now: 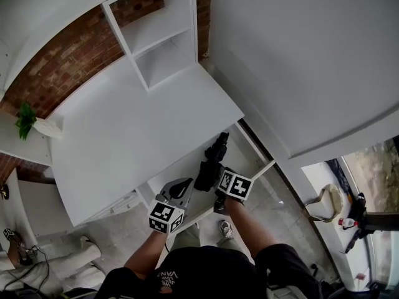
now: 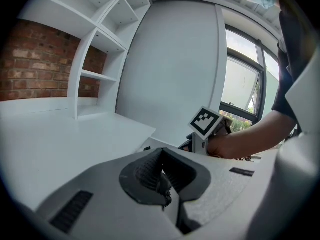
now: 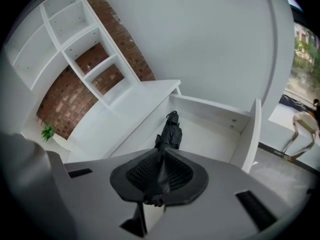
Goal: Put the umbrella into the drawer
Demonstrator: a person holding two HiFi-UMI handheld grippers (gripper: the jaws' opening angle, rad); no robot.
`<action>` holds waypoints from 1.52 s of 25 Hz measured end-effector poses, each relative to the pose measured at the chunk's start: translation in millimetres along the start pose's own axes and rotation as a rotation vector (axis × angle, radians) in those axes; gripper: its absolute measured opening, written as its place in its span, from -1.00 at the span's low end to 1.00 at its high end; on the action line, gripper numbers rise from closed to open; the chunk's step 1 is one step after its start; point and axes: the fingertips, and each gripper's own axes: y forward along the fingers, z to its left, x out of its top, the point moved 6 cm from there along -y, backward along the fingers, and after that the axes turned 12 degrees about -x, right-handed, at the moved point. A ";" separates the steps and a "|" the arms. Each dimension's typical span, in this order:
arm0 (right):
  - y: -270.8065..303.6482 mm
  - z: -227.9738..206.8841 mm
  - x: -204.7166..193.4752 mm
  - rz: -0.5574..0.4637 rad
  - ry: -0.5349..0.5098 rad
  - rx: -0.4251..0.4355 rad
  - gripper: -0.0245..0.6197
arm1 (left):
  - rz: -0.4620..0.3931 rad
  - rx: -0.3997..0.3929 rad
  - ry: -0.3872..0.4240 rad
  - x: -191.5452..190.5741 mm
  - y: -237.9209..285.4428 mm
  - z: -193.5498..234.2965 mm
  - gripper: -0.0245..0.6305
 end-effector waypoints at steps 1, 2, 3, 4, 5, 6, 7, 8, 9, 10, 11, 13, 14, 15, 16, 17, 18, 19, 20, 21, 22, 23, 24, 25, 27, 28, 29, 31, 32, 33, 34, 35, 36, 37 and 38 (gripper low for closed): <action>-7.2 -1.0 3.1 -0.020 -0.013 0.007 -0.85 | -0.002 0.005 0.002 0.4 -0.4 -4.5 -0.91; -14.8 -1.6 5.6 -0.040 -0.028 0.018 -0.91 | -0.004 0.011 0.005 0.4 -1.1 -9.5 -0.91; -23.0 -2.2 7.4 -0.058 -0.043 0.034 -0.92 | -0.004 0.019 0.008 0.1 -1.9 -15.4 -0.91; -32.3 -3.0 8.7 -0.078 -0.058 0.055 -0.92 | -0.006 0.027 0.011 -0.3 -2.9 -22.3 -0.91; -42.0 -4.3 9.8 -0.099 -0.074 0.076 -0.92 | -0.009 0.036 0.013 -0.5 -3.8 -29.7 -0.91; -51.1 -6.0 10.7 -0.120 -0.089 0.096 -0.92 | -0.013 0.045 0.015 -0.4 -4.7 -37.0 -0.91; -59.3 -7.8 11.4 -0.139 -0.106 0.113 -0.92 | -0.018 0.055 0.017 0.0 -5.6 -43.5 -0.91; -66.7 -9.6 11.8 -0.157 -0.124 0.126 -0.92 | -0.023 0.065 0.020 0.6 -6.8 -49.1 -0.91; -73.8 -11.4 11.8 -0.175 -0.142 0.138 -0.92 | -0.029 0.075 0.023 1.0 -8.2 -54.2 -0.91; -80.9 -13.7 11.3 -0.192 -0.158 0.149 -0.92 | -0.035 0.086 0.026 1.3 -9.9 -59.2 -0.91; -87.9 -16.4 10.5 -0.208 -0.170 0.161 -0.92 | -0.041 0.097 0.029 1.6 -11.9 -64.4 -0.91; -101.7 -22.8 8.3 -0.232 -0.186 0.186 -0.92 | -0.055 0.120 0.033 2.4 -16.2 -75.1 -0.91; -108.1 -26.1 6.8 -0.241 -0.196 0.197 -0.92 | -0.062 0.131 0.035 2.6 -18.2 -80.3 -0.91; -114.4 -29.3 5.1 -0.250 -0.210 0.206 -0.92 | -0.071 0.141 0.034 2.6 -20.0 -85.2 -0.91; -120.7 -32.2 3.4 -0.260 -0.229 0.214 -0.92 | -0.081 0.149 0.030 2.7 -21.7 -90.0 -0.91; -126.9 -34.9 2.0 -0.271 -0.251 0.222 -0.92 | -0.093 0.156 0.025 2.9 -23.1 -94.7 -0.91; -133.3 -37.6 0.8 -0.284 -0.273 0.230 -0.92 | -0.103 0.163 0.020 3.1 -24.2 -99.6 -0.91; -140.1 -40.5 -0.4 -0.299 -0.299 0.238 -0.92 | -0.112 0.170 0.016 2.9 -25.0 -104.9 -0.91; -147.5 -43.6 -1.7 -0.317 -0.328 0.245 -0.92 | -0.119 0.178 0.015 2.2 -25.7 -110.9 -0.91; -155.6 -47.1 -3.1 -0.340 -0.360 0.252 -0.92 | -0.123 0.186 0.016 0.9 -26.4 -117.5 -0.91; -164.0 -50.7 -4.3 -0.364 -0.391 0.257 -0.92 | -0.127 0.194 0.017 -0.5 -27.2 -124.2 -0.91; -171.8 -54.5 -5.2 -0.385 -0.414 0.263 -0.92 | -0.132 0.201 0.018 -1.6 -28.1 -130.8 -0.91; -178.7 -58.3 -5.5 -0.400 -0.427 0.271 -0.92 | -0.139 0.209 0.018 -2.1 -28.9 -136.8 -0.91; -184.6 -62.3 -5.4 -0.410 -0.433 0.280 -0.92 | -0.145 0.217 0.018 -2.0 -29.3 -142.5 -0.91; -194.4 -71.1 -5.0 -0.426 -0.433 0.299 -0.92 | -0.159 0.230 0.021 -0.9 -29.2 -153.2 -0.91; -198.6 -75.6 -5.0 -0.432 -0.433 0.307 -0.92 | -0.165 0.236 0.024 -0.4 -28.9 -158.4 -0.91; -202.5 -79.9 -4.9 -0.438 -0.433 0.316 -0.92 | -0.170 0.241 0.027 0.1 -28.6 -163.3 -0.91; -209.6 -88.0 -4.4 -0.447 -0.431 0.334 -0.92 | -0.181 0.253 0.035 1.2 -28.2 -172.6 -0.91; -213.2 -92.0 -4.2 -0.450 -0.429 0.341 -0.92 | -0.184 0.259 0.038 1.3 -28.4 -177.1 -0.91; -216.9 -96.1 -4.3 -0.453 -0.427 0.348 -0.92 | -0.188 0.265 0.039 1.2 -28.9 -181.7 -0.91; -220.7 -100.2 -4.6 -0.457 -0.427 0.354 -0.92 | -0.192 0.272 0.040 0.9 -29.8 -186.1 -0.91; -224.4 -104.1 -4.7 -0.463 -0.429 0.360 -0.92 | -0.197 0.280 0.041 0.8 -30.8 -190.1 -0.91; -227.9 -107.6 -4.5 -0.470 -0.433 0.365 -0.92 | -0.202 0.289 0.041 0.8 -31.9 -193.8 -0.91; -231.5 -111.0 -4.2 -0.477 -0.439 0.369 -0.92 | -0.206 0.298 0.042 1.0 -33.0 -197.2 -0.91; -235.1 -114.1 -4.0 -0.484 -0.445 0.373 -0.92 | -0.211 0.306 0.042 1.0 -34.1 -200.6 -0.91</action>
